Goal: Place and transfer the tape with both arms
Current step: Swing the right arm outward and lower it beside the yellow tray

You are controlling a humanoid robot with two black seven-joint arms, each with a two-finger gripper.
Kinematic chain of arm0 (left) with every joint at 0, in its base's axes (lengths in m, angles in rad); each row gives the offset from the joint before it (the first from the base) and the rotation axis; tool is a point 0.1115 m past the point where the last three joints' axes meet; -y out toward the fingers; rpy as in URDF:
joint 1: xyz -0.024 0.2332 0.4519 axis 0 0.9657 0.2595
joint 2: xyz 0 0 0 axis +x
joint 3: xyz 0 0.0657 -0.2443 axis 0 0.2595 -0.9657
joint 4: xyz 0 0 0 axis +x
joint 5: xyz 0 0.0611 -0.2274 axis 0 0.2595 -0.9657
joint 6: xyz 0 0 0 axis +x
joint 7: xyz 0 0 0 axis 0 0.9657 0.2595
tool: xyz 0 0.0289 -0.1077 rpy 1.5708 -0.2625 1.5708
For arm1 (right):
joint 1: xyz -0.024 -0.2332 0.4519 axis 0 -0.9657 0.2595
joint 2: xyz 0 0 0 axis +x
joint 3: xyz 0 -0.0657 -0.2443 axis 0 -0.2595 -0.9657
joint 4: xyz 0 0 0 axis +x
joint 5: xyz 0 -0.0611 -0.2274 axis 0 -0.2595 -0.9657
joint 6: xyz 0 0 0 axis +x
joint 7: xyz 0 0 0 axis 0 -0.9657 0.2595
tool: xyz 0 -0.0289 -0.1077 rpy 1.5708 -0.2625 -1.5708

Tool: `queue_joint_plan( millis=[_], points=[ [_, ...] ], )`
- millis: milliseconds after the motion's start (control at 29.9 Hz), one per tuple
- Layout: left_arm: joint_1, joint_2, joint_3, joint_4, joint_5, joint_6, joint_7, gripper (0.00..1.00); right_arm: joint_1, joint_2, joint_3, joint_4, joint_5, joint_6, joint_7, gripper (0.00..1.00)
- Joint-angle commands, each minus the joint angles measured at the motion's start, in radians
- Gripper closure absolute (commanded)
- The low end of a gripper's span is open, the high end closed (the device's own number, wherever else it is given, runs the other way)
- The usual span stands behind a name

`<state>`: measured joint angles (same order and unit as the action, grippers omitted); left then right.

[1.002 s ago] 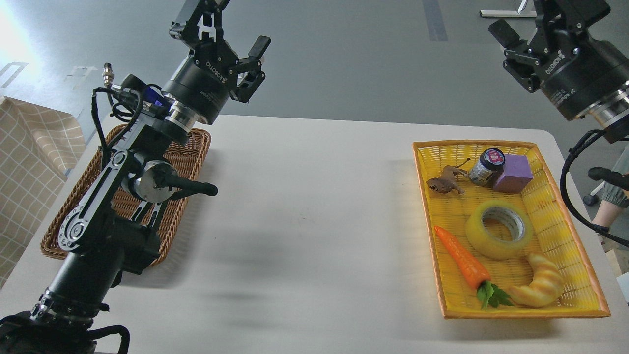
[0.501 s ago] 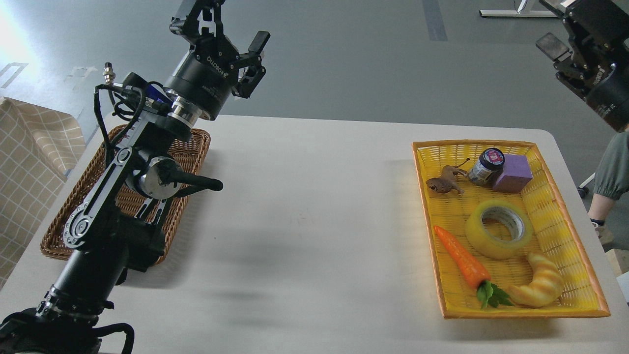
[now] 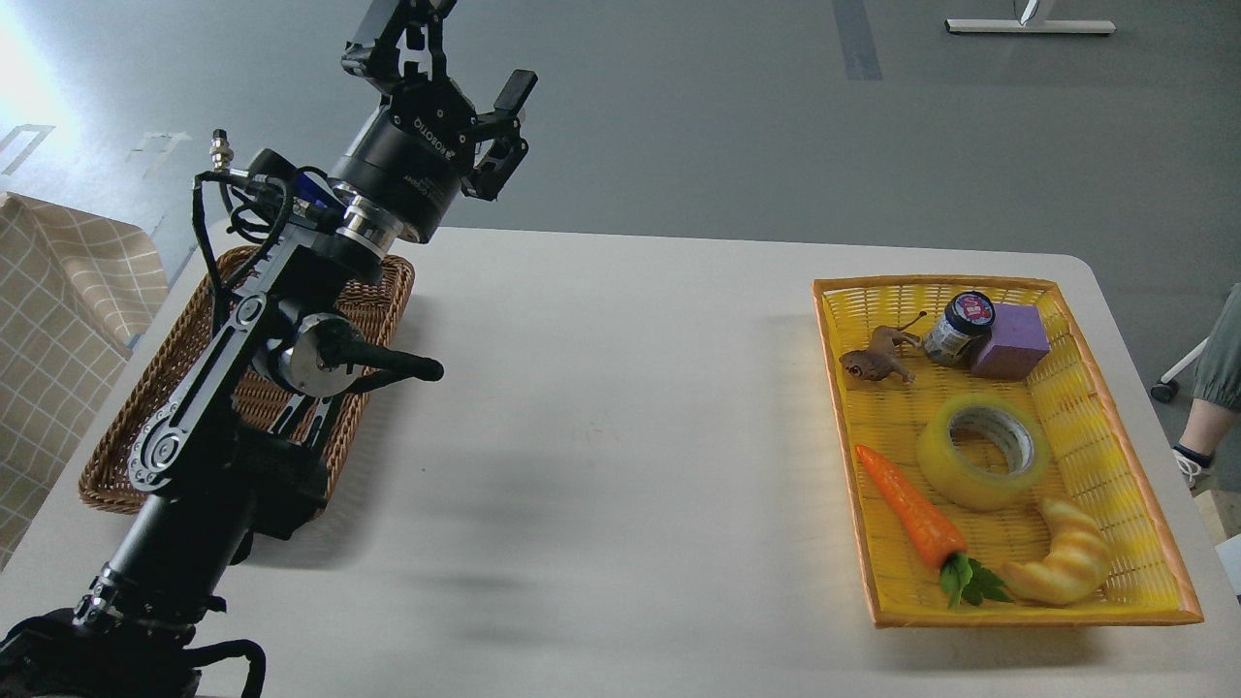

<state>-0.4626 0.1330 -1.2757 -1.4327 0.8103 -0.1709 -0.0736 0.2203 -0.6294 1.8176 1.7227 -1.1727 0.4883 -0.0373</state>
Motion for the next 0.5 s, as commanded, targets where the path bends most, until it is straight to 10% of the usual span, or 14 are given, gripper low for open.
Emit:
queue_joint_plan(
  millis=[0, 468],
  points=[
    [0.007, -0.001, -0.004, 0.000, 0.001, 0.001, 0.000, 0.02, -0.071, -0.006, 0.015, 0.008, 0.001, 0.000, 0.007, 0.00],
    [0.010, 0.002, -0.001, -0.002, 0.004, 0.001, 0.005, 0.02, -0.206, -0.110, 0.006, 0.008, -0.309, 0.000, -0.003, 0.00]
  ],
)
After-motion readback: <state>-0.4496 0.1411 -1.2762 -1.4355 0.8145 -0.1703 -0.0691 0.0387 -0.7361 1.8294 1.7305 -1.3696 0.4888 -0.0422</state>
